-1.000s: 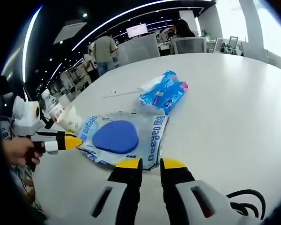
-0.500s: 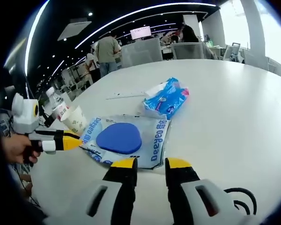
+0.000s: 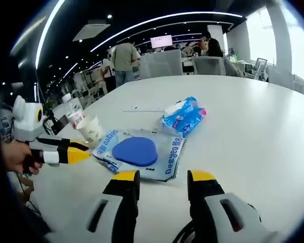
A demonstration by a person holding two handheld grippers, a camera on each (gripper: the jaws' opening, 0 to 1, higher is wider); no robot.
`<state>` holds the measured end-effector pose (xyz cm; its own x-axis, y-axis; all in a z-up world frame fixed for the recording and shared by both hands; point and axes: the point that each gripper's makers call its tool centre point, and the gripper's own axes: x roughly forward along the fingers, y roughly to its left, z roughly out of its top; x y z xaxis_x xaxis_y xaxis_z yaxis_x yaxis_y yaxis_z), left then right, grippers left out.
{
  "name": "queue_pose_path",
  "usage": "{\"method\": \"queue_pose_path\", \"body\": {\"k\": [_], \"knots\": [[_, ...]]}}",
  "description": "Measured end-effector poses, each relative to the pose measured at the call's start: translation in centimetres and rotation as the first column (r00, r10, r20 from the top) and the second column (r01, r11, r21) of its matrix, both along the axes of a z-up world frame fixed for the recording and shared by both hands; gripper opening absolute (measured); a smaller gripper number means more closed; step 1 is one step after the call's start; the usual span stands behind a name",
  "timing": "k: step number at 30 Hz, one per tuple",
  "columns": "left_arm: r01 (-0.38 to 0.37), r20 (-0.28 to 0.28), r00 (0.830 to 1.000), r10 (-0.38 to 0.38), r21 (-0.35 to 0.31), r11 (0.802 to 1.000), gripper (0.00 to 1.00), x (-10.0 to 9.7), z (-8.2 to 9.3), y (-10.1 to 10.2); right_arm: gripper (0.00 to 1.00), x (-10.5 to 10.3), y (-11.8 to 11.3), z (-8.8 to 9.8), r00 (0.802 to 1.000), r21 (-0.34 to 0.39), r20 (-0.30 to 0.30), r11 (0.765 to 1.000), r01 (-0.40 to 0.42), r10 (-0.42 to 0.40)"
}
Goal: Arrange the tabletop items into an orderly group along one side of the table until the central work area is clear of visible clutter.
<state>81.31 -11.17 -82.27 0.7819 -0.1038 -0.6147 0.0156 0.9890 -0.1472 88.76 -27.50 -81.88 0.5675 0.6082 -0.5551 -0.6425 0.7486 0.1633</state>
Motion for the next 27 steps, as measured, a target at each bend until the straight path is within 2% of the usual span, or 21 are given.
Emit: {"method": "queue_pose_path", "body": {"k": [8,13,15,27], "knots": [[0.014,0.044,0.999,-0.014,0.000,1.000,0.26,0.1,2.1,-1.2,0.41,0.6,-0.6,2.2,0.999,0.005,0.036,1.000,-0.009,0.008],[0.021,0.059,0.998,-0.021,0.006,1.000,0.28,0.2,3.3,-2.3,0.43,0.7,-1.0,3.2,0.997,-0.027,0.060,0.999,-0.042,0.044],[0.046,0.060,0.997,-0.046,-0.004,0.999,0.30,0.4,3.8,-2.9,0.43,1.0,-1.2,3.8,0.997,-0.029,0.062,0.999,-0.043,0.045],[0.023,0.106,0.994,-0.022,-0.014,1.000,0.36,2.1,6.3,-5.4,0.47,3.9,-1.5,6.2,0.988,-0.062,0.088,0.991,-0.121,0.126]]}}
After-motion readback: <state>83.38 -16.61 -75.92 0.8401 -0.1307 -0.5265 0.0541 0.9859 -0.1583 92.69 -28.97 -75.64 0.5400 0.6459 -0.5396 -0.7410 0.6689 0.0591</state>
